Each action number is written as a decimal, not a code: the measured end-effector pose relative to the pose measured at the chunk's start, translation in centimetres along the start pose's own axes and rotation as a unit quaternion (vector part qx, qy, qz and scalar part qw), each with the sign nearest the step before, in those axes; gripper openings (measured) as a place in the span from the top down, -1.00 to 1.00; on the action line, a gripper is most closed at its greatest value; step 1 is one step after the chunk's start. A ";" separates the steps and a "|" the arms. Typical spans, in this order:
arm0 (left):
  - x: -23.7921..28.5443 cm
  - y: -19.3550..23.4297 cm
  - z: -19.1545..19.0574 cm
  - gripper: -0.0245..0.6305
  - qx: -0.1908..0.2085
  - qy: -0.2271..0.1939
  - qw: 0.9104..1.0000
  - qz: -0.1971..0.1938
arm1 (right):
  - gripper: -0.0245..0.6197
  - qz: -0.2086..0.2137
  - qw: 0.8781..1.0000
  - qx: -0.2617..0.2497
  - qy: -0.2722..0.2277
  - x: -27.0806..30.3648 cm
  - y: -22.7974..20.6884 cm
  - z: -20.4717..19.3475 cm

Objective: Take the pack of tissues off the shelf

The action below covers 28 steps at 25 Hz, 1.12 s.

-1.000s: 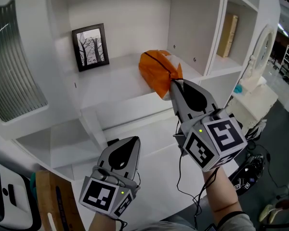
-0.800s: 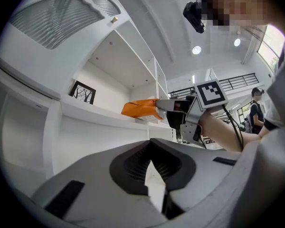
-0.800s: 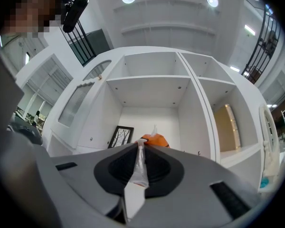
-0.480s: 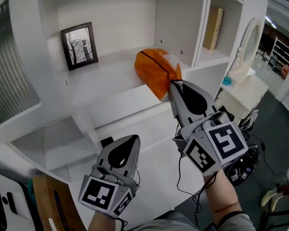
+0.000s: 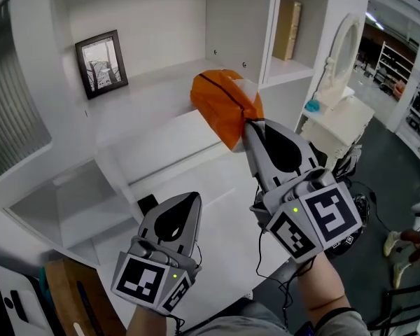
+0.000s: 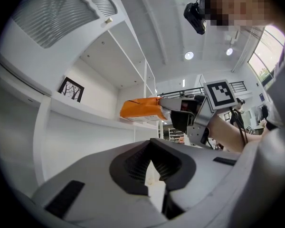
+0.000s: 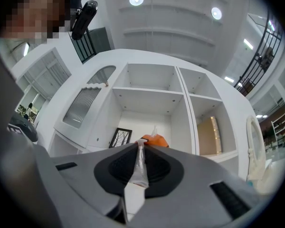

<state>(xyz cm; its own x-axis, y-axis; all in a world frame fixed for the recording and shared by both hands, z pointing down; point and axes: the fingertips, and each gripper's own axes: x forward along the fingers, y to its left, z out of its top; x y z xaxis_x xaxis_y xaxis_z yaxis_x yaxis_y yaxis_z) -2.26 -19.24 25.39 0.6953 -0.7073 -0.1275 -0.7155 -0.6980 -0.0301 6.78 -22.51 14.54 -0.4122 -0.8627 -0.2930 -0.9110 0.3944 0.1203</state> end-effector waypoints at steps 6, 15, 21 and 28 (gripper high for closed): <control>-0.8 -1.3 0.5 0.84 0.001 -0.003 1.000 -0.022 | 0.81 -0.018 1.000 -0.003 -0.002 -2.3 0.5 0.6; -2.5 -3.1 0.7 0.84 0.001 -0.002 0.999 -0.048 | 0.81 -0.040 0.999 -0.006 0.009 -5.6 1.7 0.3; -4.3 -4.5 0.5 0.84 0.005 -0.002 0.998 -0.058 | 0.81 -0.049 0.999 -0.002 0.013 -8.3 3.1 -0.4; -5.4 -5.1 0.4 0.84 0.006 -0.001 0.998 -0.068 | 0.81 -0.056 0.998 0.006 0.021 -10.1 4.2 -1.6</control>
<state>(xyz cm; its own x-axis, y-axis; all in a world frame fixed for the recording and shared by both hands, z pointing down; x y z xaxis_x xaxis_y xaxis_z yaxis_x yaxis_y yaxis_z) -2.38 -11.83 25.84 0.7862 -0.6055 -0.1238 -0.6150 -0.7863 -0.0595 7.06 -12.62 19.55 -0.3080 -0.9139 -0.2644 -0.9514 0.2983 0.0771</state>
